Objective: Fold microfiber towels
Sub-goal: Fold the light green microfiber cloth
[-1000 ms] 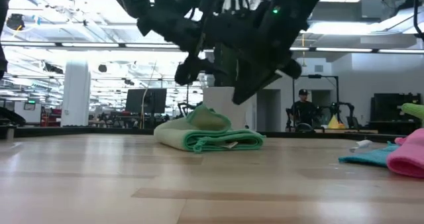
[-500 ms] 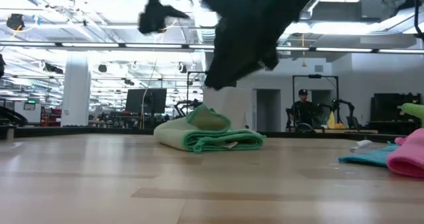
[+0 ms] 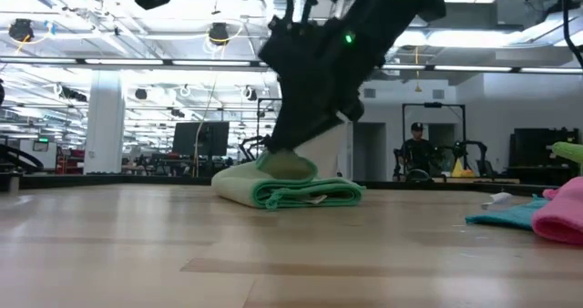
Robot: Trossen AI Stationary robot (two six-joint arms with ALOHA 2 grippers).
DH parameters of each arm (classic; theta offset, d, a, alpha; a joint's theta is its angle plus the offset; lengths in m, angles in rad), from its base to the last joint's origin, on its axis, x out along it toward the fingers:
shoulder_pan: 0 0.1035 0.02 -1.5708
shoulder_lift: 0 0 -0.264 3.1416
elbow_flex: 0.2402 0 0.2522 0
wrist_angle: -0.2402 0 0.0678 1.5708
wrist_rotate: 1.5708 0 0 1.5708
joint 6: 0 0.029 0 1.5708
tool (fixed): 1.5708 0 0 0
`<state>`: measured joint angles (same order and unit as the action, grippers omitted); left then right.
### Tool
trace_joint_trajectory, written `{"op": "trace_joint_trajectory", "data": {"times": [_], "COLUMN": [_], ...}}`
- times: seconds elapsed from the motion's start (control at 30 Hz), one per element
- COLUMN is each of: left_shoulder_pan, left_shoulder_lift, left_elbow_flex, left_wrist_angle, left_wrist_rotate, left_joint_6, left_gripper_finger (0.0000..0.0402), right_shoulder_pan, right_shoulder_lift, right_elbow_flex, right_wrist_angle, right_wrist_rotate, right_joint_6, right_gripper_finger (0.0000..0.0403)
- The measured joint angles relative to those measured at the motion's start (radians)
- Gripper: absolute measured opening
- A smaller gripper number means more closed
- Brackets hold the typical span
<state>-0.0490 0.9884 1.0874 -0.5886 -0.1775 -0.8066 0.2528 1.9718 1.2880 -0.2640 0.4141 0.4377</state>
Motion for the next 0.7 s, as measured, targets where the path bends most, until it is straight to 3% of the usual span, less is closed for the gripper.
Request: {"op": "trace_joint_trajectory", "data": {"times": [0.1, 0.17, 0.33, 0.5, 0.7], "left_shoulder_pan": [-0.011, -0.018, -0.030, -0.046, -0.063], "left_shoulder_lift": [-0.003, -0.003, 0.016, 0.048, 0.091], "left_elbow_flex": [0.000, 0.000, -0.002, -0.012, -0.057], "left_wrist_angle": [-0.016, -0.016, -0.033, -0.003, 0.024], "left_wrist_rotate": [-0.028, -0.038, -0.050, -0.071, -0.054], "left_joint_6": [-0.001, -0.002, -0.001, 0.000, -0.018], "left_gripper_finger": [0.0224, 0.0224, 0.0224, 0.0224, 0.0224], "right_shoulder_pan": [-0.008, -0.013, -0.008, 0.012, 0.022], "right_shoulder_lift": [-0.024, -0.033, -0.089, -0.116, -0.116], "right_elbow_flex": [-0.002, 0.000, -0.002, -0.001, -0.003], "right_wrist_angle": [-0.046, -0.067, -0.190, -0.352, -0.434], "right_wrist_rotate": [0.002, -0.002, 0.056, 0.123, 0.066], "right_joint_6": [0.041, 0.086, 0.235, 0.355, 0.422], "right_gripper_finger": [0.0037, 0.0015, 0.0041, 0.0040, 0.0053]}}
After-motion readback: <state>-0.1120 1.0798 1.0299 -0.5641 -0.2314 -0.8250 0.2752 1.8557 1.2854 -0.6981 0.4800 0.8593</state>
